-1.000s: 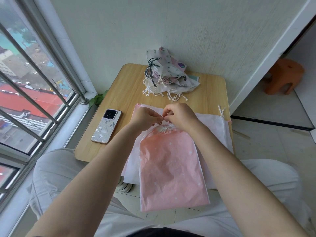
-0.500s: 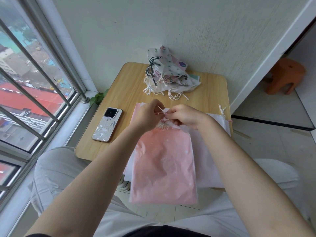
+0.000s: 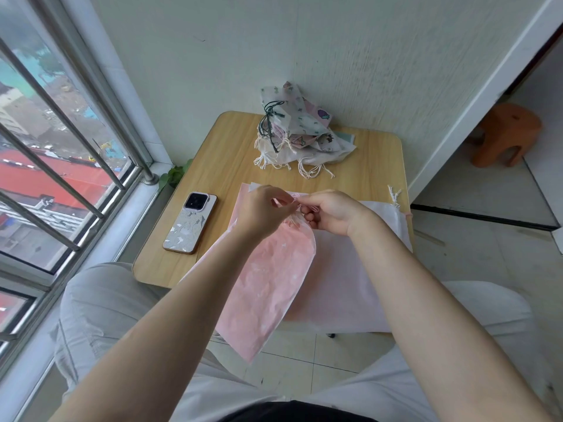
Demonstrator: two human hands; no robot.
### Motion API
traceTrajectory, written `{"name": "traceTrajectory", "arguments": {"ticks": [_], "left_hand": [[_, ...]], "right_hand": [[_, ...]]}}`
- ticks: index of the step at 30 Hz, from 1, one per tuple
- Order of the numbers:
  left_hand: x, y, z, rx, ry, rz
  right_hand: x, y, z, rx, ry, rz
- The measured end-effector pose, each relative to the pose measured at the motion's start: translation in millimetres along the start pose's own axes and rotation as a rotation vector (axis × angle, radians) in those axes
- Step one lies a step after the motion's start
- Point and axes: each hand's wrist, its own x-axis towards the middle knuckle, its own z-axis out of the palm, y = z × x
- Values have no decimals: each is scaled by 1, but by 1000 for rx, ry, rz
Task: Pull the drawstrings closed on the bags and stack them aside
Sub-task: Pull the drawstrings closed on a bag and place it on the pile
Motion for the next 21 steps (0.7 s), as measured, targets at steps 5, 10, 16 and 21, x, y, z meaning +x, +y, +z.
{"name": "traceTrajectory", "arguments": {"ticks": [5, 10, 16, 21], "left_hand": [[4, -3, 0, 131, 39, -53], [5, -16, -9, 158, 110, -227], [8, -25, -12, 68, 31, -225], [15, -21, -12, 197, -167, -19]], "right_hand": [[0, 3, -7, -57, 107, -90], [7, 12, -16, -247, 465, -193], [7, 6, -12, -301, 456, -262], [7, -3, -1, -370, 313, -292]]}}
